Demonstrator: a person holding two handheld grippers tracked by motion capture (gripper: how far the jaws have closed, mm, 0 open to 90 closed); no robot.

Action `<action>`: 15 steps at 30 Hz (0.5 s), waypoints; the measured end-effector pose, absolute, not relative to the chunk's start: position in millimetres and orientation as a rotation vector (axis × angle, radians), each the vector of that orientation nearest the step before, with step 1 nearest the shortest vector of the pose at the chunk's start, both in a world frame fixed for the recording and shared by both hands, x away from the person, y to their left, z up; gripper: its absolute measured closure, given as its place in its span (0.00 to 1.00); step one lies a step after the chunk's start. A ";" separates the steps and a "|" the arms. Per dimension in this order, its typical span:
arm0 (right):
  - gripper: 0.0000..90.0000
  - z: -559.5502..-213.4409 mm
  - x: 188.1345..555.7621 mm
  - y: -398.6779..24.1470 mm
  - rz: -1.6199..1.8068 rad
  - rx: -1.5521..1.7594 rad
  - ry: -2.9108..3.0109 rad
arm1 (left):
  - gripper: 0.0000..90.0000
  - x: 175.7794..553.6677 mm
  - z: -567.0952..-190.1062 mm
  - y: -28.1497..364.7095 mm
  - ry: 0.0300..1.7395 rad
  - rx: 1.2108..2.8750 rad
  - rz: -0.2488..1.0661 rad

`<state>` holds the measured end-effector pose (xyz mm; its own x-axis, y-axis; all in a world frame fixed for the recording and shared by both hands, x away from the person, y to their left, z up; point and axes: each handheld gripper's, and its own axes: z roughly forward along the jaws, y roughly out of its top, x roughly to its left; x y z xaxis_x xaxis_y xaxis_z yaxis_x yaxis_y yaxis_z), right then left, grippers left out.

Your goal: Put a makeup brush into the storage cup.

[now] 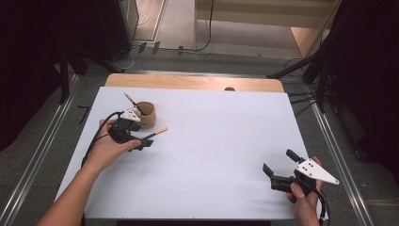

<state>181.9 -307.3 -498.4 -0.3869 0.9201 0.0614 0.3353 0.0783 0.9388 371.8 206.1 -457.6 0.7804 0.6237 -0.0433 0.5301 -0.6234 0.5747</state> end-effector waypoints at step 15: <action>0.00 -498.8 182.0 -306.2 1.306 1.245 1.790 | 0.44 378.0 -465.3 205.2 0.901 2.432 0.245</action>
